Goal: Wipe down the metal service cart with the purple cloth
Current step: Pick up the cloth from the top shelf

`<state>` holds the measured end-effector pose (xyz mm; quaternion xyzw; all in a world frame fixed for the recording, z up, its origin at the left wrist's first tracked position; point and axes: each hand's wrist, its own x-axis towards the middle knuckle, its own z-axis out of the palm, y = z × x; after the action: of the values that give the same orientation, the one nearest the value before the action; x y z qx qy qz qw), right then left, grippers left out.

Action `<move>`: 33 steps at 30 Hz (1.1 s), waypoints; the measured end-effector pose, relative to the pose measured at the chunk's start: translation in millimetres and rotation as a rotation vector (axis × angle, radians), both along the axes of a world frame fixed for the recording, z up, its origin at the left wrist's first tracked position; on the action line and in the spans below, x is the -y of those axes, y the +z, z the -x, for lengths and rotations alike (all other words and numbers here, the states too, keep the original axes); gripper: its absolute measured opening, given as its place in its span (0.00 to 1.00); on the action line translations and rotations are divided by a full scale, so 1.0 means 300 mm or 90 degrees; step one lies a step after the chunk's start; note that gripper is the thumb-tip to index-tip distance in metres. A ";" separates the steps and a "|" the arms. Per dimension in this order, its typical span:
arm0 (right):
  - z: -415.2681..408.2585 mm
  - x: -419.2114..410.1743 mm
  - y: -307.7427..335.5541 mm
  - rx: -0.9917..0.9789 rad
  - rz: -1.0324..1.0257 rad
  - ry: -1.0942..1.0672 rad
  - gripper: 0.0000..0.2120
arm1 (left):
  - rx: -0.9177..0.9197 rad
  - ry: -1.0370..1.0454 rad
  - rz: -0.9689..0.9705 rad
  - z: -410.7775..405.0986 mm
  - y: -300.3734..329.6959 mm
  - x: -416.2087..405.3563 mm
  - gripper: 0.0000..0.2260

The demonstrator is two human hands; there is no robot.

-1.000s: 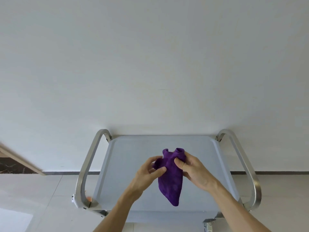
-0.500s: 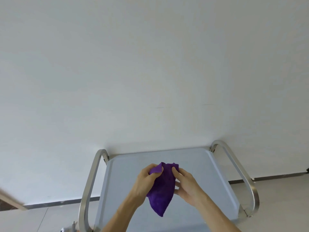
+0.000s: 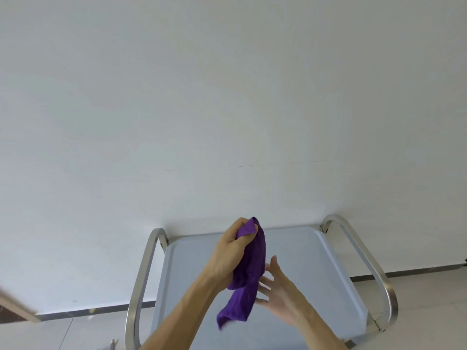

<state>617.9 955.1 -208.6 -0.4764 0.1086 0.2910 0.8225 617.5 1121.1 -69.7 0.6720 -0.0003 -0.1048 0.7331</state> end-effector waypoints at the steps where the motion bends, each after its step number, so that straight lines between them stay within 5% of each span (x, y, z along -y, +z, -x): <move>1: -0.002 -0.002 -0.006 -0.019 -0.006 -0.017 0.35 | 0.000 0.002 0.009 -0.004 0.011 0.000 0.06; 6: -0.006 -0.014 -0.044 -0.068 0.046 0.004 0.40 | -0.085 0.015 0.240 -0.005 0.093 -0.013 0.13; 13: -0.022 -0.040 -0.065 -0.141 -0.007 0.096 0.38 | -0.091 0.055 0.327 -0.005 0.141 -0.059 0.17; 16: -0.030 -0.038 -0.067 -0.128 -0.015 0.062 0.26 | -0.034 0.135 0.186 0.010 0.103 -0.119 0.11; 20: -0.057 0.000 -0.091 -0.071 0.121 -0.003 0.19 | 0.036 0.246 -0.271 0.063 -0.036 -0.258 0.09; 23: -0.075 0.021 -0.099 -0.034 0.208 0.019 0.15 | -0.046 0.280 -0.417 0.118 -0.167 -0.367 0.12; 28: -0.086 -0.042 -0.086 0.002 0.262 0.100 0.12 | -0.197 0.402 -0.306 0.204 -0.305 -0.527 0.09; 33: -0.119 -0.169 -0.074 0.025 0.288 0.110 0.10 | -0.188 0.449 -0.239 0.174 -0.328 -0.692 0.07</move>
<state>653.5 1005.9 -230.7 -0.6619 0.1136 0.3190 0.6687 565.2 1328.7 -168.0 0.7305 0.3539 0.0592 0.5810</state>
